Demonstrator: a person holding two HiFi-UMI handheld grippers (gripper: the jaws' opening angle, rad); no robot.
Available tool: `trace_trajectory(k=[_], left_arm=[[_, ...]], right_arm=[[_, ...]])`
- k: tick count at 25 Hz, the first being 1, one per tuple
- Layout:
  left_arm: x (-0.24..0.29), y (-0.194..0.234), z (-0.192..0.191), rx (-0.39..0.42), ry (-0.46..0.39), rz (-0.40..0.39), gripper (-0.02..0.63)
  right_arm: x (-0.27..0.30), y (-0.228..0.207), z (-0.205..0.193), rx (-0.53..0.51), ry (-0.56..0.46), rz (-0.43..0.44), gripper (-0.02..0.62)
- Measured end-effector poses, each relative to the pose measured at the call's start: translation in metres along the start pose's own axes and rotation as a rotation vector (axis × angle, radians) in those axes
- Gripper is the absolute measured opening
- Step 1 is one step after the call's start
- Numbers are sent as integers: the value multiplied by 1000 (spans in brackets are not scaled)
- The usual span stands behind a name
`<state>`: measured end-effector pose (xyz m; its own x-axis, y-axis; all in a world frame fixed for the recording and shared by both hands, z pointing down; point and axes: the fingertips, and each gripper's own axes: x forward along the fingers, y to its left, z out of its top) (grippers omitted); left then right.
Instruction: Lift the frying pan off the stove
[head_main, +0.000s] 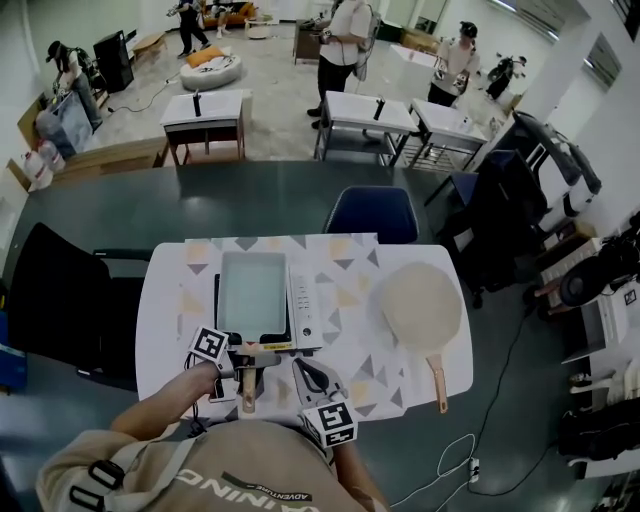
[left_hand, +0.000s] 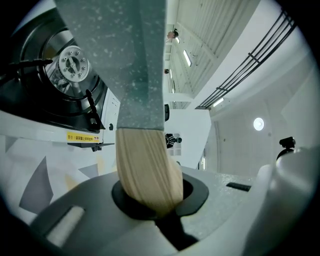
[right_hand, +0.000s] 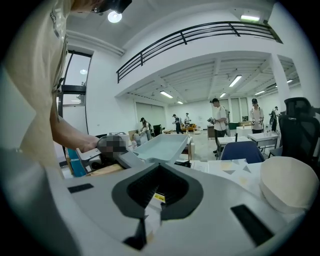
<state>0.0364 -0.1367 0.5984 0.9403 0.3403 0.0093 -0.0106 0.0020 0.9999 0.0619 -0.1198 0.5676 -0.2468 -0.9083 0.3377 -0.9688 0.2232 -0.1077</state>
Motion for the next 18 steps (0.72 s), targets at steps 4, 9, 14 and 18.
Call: trace_trajectory(k=[4, 9, 14, 18], left_arm=[[-2, -10, -8, 39, 24, 10, 20], [-1, -24, -16, 69, 37, 6, 20], [-1, -29, -17, 99, 33, -4, 20], [-3, -41, -16, 109, 26, 1, 20]], right_arm=[[-1, 0, 9, 21, -28, 12, -3], [-4, -2, 19, 24, -48, 13, -3], [-7, -5, 34, 21, -76, 19, -3], [-7, -5, 46, 1, -88, 31, -3]])
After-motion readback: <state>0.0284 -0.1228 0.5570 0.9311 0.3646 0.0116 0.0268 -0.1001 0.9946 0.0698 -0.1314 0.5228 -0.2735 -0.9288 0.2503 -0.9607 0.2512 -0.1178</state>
